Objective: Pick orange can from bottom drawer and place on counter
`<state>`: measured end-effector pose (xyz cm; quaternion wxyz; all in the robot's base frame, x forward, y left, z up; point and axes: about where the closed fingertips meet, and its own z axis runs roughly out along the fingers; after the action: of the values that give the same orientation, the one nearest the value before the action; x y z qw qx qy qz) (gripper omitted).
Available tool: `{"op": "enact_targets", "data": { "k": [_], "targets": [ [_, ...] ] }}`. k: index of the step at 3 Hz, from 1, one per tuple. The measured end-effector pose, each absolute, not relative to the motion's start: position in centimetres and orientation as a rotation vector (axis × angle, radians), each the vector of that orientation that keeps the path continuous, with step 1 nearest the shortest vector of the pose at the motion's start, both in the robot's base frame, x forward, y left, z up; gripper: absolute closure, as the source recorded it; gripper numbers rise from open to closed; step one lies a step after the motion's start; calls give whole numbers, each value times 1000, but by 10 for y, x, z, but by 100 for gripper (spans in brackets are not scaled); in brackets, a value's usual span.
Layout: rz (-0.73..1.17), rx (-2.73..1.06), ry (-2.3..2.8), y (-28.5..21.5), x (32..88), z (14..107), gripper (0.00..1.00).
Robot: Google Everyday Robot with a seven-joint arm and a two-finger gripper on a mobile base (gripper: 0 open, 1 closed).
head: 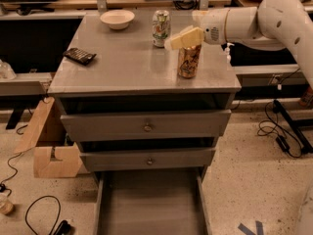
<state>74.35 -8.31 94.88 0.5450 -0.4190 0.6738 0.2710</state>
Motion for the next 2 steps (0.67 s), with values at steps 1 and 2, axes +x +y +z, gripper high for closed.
{"op": "enact_targets", "data": {
  "k": [1, 2],
  "targets": [
    [643, -994, 1598, -83, 744, 949, 0],
    [524, -935, 1631, -111, 754, 974, 0]
  ]
}}
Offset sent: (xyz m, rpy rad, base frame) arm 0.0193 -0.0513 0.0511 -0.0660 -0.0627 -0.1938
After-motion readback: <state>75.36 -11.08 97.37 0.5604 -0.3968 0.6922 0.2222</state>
